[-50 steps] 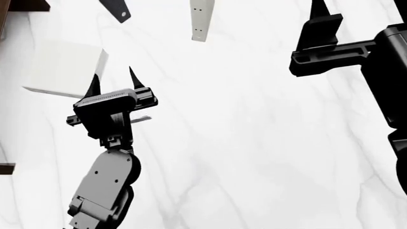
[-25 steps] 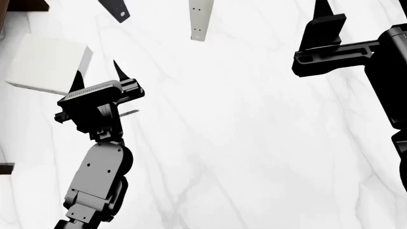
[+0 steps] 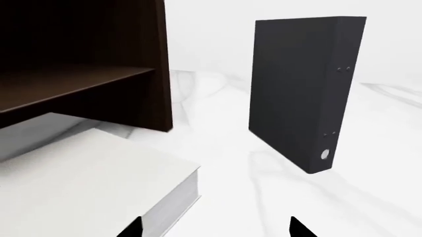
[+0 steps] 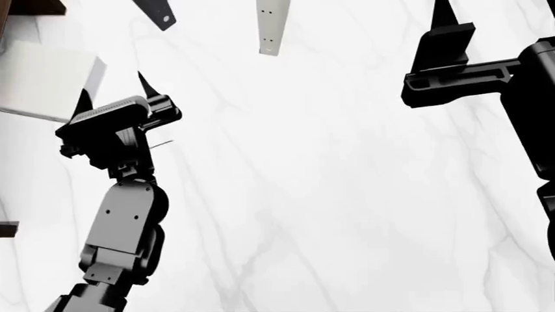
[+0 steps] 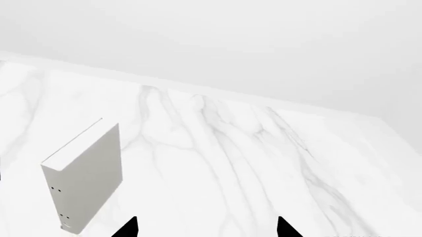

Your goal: Pick up the book on the right and place it under the cabinet shelf.

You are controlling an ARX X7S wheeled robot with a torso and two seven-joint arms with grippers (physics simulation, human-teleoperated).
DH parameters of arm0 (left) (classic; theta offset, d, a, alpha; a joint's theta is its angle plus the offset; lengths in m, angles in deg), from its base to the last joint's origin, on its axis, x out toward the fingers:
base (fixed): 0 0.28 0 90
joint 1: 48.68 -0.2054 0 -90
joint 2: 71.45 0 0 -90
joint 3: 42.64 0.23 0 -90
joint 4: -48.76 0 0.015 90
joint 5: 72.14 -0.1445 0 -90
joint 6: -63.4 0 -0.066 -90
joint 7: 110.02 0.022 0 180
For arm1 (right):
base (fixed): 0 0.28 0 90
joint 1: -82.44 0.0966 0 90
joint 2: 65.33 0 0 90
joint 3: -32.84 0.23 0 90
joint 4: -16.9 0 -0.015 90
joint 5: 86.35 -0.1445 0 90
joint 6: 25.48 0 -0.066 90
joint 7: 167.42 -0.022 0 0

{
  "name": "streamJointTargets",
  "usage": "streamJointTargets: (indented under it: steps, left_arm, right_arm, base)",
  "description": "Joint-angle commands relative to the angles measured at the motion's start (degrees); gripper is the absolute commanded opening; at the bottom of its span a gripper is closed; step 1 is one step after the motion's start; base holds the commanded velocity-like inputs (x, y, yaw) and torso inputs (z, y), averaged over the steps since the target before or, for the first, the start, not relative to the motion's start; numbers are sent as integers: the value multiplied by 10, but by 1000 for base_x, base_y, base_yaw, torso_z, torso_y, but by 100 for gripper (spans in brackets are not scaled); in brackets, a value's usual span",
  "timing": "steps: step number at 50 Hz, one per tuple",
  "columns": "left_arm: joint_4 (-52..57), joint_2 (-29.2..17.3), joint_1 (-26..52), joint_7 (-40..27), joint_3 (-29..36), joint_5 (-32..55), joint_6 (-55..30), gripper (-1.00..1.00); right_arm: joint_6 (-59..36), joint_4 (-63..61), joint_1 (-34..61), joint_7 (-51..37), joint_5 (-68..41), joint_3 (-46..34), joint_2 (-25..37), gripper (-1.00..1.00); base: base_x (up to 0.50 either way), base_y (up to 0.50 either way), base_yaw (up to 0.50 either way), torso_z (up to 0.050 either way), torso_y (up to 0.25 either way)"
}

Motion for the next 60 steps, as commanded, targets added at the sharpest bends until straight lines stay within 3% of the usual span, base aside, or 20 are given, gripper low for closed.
streamJointTargets:
  steps: [1,29,60]
  left_arm:
    - [-143,-20,12,-99,-75,81,-46,100]
    - [-368,-13,91,-36,-119,96,44,100]
    - [-386,-36,107,-35,-191,49,5,100]
  right_arm:
    - [-2,-4,2,-2,-2,0,4,100]
    - [-27,-5,22,-16,-25,10,-5,100]
    - [-22,-21,11,-28,-22,16,-4,100]
  base:
    - [0,0,0,0,-10]
    - [0,0,0,-3,-8]
    - [0,0,0,-3,-9]
